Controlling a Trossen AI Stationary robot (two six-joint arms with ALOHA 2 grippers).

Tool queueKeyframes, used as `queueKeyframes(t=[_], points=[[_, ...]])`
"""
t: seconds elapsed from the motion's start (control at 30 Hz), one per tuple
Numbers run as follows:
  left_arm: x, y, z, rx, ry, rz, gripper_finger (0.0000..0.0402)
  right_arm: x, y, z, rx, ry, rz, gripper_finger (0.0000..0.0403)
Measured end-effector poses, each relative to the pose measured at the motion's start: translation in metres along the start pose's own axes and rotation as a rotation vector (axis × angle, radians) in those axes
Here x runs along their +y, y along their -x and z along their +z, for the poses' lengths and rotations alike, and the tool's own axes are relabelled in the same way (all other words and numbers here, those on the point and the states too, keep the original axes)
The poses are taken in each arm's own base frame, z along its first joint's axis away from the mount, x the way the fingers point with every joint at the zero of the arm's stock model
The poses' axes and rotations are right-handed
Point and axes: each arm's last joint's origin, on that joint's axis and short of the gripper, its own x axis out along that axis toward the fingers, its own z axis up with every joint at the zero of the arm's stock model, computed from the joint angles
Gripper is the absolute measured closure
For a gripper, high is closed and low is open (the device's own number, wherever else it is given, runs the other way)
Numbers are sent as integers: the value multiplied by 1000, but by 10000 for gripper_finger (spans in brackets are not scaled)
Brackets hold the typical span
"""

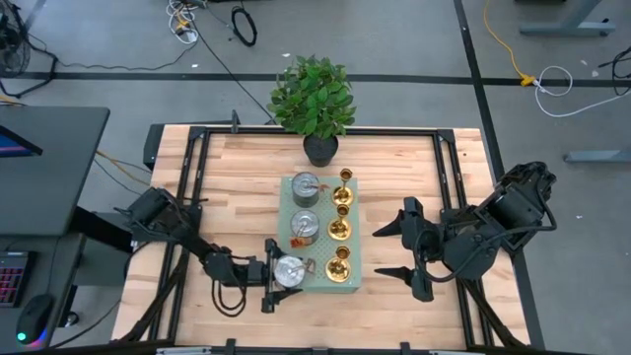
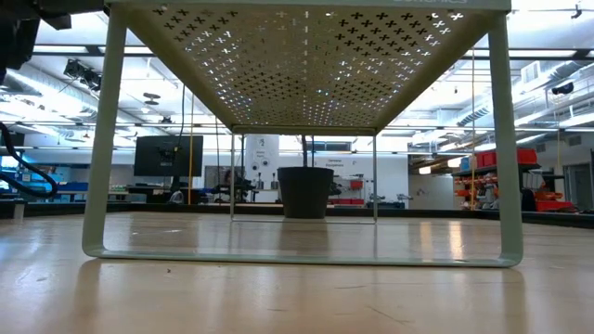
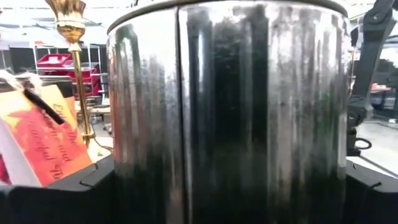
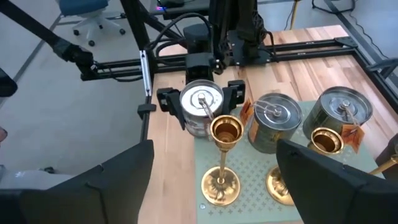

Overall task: Pick & Place candle stick holders
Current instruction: Align the brown scented candle with the other orange scented candle on the shelf

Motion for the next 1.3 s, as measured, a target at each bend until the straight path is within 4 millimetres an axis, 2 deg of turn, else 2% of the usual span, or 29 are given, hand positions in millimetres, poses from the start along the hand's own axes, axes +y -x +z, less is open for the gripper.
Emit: queueKeyframes(t=[0.23, 0.57, 1.3], points=[[3, -6, 2, -16, 25, 9, 42, 0, 0, 0, 0, 4, 0, 63], [-3, -33, 5, 33, -24, -12, 42, 0, 0, 0, 0, 3, 0, 63], [1, -37, -9, 35, 47, -7, 42, 0, 0, 0, 1, 5, 0, 63]])
